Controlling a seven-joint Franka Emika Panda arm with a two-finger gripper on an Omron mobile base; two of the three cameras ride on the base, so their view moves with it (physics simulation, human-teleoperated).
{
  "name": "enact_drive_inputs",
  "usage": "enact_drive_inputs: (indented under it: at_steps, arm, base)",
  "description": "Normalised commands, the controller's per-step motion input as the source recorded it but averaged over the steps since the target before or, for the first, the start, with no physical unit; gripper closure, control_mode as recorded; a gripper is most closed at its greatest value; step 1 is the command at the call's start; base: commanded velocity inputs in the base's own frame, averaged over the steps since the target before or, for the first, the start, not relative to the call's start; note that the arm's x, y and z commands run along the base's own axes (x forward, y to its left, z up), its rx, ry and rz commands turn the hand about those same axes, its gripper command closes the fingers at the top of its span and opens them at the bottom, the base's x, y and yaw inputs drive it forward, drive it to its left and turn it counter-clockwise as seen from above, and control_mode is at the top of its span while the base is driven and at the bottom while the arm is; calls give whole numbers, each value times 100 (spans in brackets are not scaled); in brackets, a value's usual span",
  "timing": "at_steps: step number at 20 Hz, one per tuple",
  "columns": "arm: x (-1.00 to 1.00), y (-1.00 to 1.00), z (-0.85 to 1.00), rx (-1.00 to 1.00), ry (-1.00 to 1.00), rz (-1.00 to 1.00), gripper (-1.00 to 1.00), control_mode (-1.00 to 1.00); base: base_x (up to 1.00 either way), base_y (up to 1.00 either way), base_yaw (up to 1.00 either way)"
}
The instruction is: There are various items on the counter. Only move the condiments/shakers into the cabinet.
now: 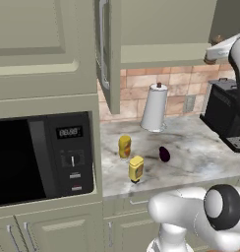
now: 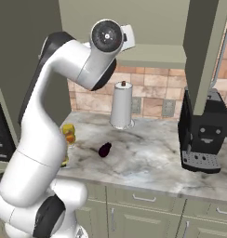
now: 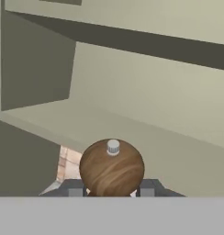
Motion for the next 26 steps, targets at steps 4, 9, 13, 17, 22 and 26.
enact_drive_inputs:
  at_steps: [4, 9, 13, 17, 22, 26]
  arm:
    - [49, 0, 0, 0, 9, 0, 100, -100]
    - [56, 0, 0, 6, 5, 0, 100, -100]
    - [36, 0, 0, 2, 0, 0, 100, -100]
    - [28, 0, -14, 0, 0, 0, 100, -100]
    - [31, 0, -26, 0, 0, 0, 100, -100]
    - [42, 0, -12, 0, -1, 0, 100, -100]
  base:
    - [0, 0, 0]
    - [0, 0, 0]
    - [0, 0, 0]
    - [0, 0, 0]
    - [0, 0, 0]
    - [0, 0, 0]
